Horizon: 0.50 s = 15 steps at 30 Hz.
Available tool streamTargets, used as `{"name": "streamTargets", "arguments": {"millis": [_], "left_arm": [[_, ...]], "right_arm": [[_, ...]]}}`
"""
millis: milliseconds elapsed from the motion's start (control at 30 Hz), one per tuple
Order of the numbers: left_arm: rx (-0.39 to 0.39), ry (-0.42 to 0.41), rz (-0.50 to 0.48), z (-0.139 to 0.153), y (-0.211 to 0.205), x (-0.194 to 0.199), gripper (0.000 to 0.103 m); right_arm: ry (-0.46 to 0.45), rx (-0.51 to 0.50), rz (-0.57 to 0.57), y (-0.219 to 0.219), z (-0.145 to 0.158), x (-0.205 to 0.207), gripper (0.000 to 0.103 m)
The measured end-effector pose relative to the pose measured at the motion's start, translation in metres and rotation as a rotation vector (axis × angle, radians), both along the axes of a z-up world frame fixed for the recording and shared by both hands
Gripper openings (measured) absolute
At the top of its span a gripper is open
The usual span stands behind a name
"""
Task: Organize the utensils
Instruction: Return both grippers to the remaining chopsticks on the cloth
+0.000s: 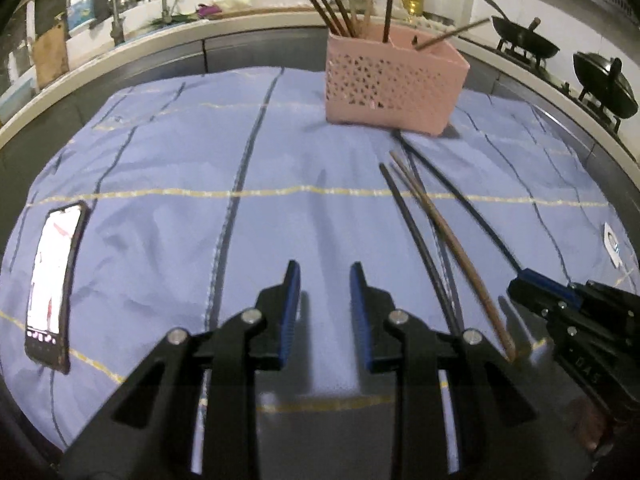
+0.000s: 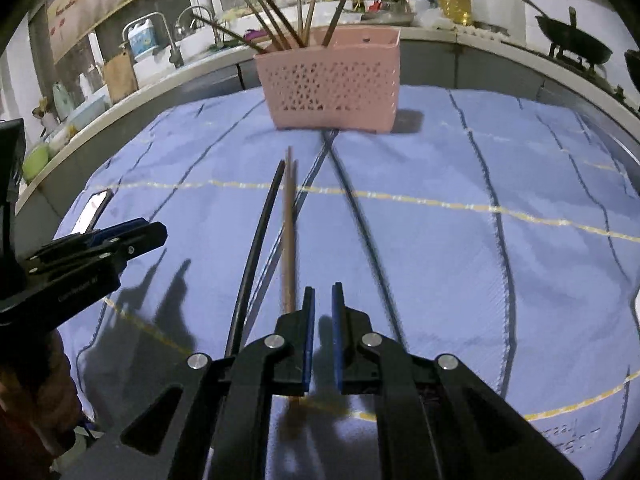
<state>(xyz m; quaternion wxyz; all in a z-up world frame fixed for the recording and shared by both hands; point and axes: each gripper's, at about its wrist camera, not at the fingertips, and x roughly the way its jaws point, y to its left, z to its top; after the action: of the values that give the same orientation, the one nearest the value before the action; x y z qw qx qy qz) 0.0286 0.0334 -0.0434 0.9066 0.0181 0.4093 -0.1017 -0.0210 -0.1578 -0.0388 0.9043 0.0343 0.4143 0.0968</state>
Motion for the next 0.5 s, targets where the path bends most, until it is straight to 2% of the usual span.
{"name": "streamTargets", "arguments": {"millis": [267,500], "left_arm": [[-0.013,0.05,0.004,-0.012,0.0,0.007,0.024],[-0.034,0.083,-0.034,-0.013,-0.011,0.014,0.024]], "right_arm": [[0.024,0.058,-0.024,-0.017,-0.006,0.003,0.009],[0.037,0.123,-0.063,-0.036,-0.006,0.006,0.009]]}}
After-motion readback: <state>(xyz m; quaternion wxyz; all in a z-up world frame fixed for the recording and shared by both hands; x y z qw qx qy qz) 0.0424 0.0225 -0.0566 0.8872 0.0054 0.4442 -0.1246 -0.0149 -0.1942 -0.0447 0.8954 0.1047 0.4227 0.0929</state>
